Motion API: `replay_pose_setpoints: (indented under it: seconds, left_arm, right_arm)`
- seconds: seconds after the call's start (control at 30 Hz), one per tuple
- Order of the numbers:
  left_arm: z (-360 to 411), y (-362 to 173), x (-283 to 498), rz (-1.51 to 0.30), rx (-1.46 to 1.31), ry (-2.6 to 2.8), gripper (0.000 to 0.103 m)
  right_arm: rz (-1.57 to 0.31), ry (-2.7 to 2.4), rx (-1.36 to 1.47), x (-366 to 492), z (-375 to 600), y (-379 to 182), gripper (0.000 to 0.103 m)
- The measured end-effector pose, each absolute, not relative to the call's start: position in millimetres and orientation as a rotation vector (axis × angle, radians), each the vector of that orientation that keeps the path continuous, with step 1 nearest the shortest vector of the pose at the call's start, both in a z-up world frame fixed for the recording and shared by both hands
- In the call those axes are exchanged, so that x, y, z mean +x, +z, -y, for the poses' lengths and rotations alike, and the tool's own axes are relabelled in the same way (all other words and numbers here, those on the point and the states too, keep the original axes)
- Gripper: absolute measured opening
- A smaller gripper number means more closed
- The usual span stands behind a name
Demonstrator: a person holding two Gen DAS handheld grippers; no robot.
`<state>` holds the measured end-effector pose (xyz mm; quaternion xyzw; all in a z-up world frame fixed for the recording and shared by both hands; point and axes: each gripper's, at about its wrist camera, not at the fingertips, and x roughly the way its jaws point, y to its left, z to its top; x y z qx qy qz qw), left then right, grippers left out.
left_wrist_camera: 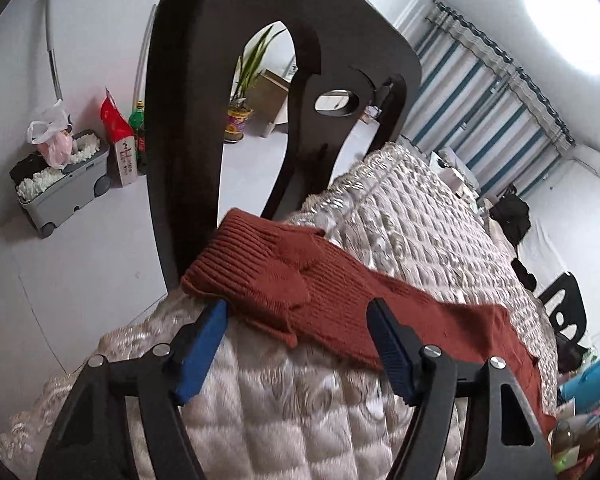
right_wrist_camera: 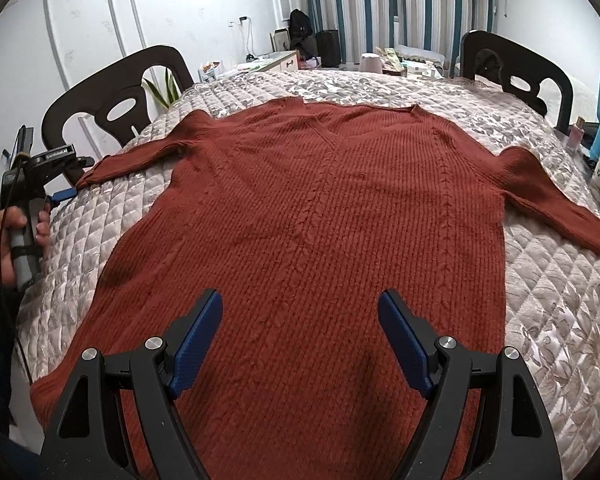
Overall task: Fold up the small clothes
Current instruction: 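Grasp the sleeve cuff nearest the left tool with the left gripper, then fold the held sleeve across the sweater body with the left gripper while the right gripper grasps the other cuff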
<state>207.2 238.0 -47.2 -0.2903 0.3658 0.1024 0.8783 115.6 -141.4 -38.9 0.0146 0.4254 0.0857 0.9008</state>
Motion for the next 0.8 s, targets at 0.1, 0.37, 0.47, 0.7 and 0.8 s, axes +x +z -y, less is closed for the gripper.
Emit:
replay_pose_setpoints:
  seconds: [0.1, 0.37, 0.47, 0.7, 0.8]
  left_arm:
    - [-235, -49, 214, -0.768, -0.563, 0.257, 0.066]
    - [-240, -50, 222, -0.768, -0.484, 0.325, 0.016]
    - [-237, -43, 220, -0.746, -0.468, 0.305, 0.014]
    - [-193, 6, 217, -0.635, -0.347, 0.188, 0.013]
    - [-152, 30, 222, -0.590, -0.264, 0.086, 0.013]
  right_arm:
    - [-0.892, 0.175, 0.035, 118, 143, -43, 0.080]
    - [-0.898, 0.178, 0.053, 121, 147, -47, 0.080]
    - [-0.894, 0.179, 0.060, 120, 150, -47, 0.080]
    - [-0.877, 0.175, 0.081, 114, 157, -46, 0.080]
    - [-0.864, 0.167, 0.093, 110, 162, -43, 0.080]
